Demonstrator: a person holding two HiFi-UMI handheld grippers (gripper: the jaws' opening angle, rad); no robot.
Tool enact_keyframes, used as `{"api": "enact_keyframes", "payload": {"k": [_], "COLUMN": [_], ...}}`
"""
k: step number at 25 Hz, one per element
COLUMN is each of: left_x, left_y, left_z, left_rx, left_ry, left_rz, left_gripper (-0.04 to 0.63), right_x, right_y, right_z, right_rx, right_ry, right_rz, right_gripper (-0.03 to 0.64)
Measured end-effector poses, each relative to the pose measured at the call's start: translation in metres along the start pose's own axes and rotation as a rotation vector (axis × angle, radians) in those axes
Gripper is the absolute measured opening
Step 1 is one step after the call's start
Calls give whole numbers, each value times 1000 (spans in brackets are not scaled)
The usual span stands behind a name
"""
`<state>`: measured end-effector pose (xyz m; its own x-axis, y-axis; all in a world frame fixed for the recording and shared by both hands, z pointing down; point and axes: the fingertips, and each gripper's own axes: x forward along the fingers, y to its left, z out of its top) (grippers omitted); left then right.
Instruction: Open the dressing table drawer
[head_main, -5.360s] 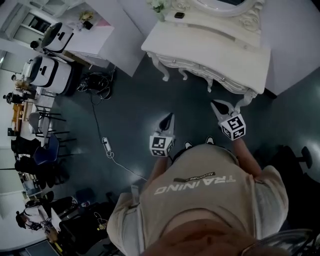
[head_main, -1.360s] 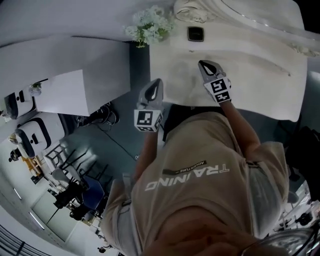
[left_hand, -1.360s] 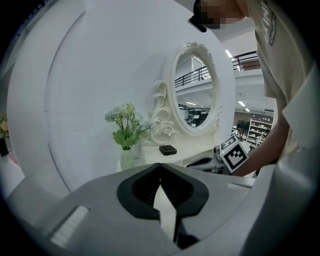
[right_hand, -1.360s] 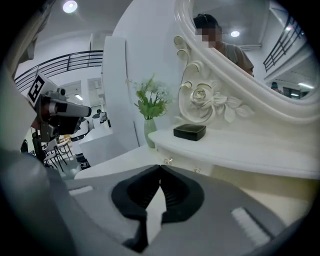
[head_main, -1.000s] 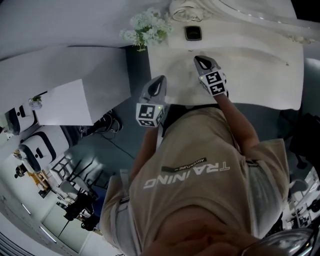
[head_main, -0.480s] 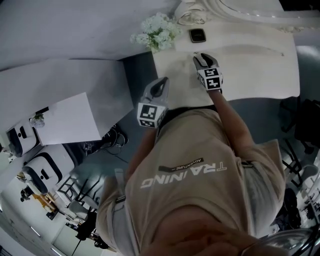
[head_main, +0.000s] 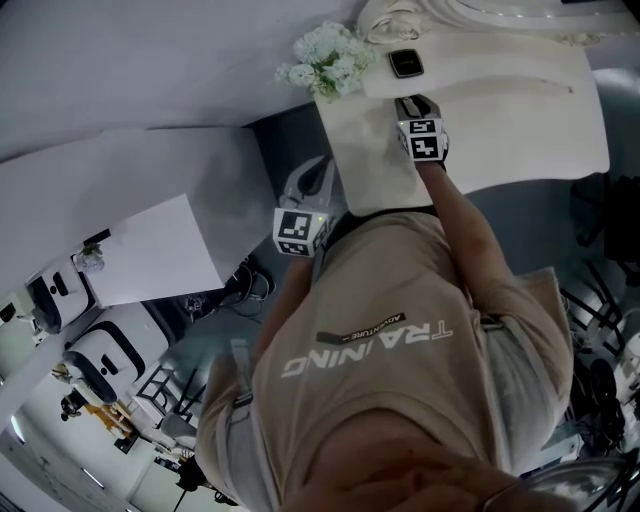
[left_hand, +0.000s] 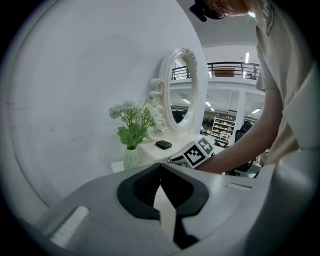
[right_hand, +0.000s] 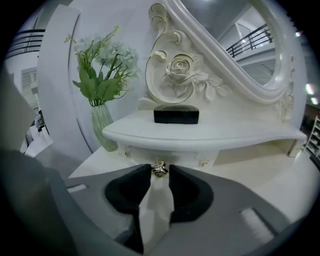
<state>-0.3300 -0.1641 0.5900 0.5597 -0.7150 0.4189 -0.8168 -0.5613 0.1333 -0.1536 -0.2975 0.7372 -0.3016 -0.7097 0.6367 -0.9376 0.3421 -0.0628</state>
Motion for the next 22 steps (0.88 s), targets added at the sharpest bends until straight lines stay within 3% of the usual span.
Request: {"api": "enact_keyframes", "payload": {"k": [1,10,22], "left_x": [-1,-16,-23], "left_y": [3,14,-10], "left_z": [0,5,-2], "left_rx": [3,7,-3], "left_ry": [-2,-25,-26], "left_rz": [2,24,9], "left_gripper": [8,8,8], "right_x": [0,-12,-41], "right_y": [1,8,12], "right_z": [0,-9,-35], "right_rx": [-5,-4,-8], "right_ry": [-1,13,30], "right_rz": [-6,-23,-1], "right_gripper": [106,104,104]}}
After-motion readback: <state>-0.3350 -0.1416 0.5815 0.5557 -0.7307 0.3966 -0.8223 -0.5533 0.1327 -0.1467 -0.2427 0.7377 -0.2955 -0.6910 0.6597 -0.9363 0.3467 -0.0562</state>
